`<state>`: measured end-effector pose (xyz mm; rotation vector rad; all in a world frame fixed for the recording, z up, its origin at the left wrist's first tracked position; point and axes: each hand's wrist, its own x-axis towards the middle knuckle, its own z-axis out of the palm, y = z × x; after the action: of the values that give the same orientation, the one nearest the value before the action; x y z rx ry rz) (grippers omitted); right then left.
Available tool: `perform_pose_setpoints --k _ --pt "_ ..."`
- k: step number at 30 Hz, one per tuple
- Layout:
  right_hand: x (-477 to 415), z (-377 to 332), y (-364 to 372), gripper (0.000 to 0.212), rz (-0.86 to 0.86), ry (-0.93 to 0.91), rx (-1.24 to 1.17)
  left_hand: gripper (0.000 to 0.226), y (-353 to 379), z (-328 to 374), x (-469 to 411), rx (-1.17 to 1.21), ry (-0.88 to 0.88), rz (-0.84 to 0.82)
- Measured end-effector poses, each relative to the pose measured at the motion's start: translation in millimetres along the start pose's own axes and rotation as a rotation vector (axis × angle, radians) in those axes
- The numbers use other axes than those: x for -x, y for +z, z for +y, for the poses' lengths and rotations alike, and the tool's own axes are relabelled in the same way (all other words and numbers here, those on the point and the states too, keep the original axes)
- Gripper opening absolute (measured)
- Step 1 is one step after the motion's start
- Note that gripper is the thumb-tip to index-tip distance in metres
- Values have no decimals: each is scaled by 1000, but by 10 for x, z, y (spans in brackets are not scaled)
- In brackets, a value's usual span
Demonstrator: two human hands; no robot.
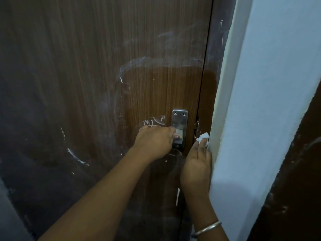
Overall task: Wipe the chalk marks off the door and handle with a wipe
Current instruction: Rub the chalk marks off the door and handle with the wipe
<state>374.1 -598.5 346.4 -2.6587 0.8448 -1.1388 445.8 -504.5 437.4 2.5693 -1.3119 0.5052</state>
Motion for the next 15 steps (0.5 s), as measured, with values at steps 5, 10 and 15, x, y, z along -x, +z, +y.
perform_pose_setpoints --k 5,10,15 --pt "-223 3 -65 73 139 -63 -31 16 26 -15 -7 2 2 13" --pt "94 78 58 69 36 -65 -37 18 50 -29 -15 18 -6 38" --pt "159 117 127 65 58 -64 -83 11 56 -39 -18 27 -8 31"
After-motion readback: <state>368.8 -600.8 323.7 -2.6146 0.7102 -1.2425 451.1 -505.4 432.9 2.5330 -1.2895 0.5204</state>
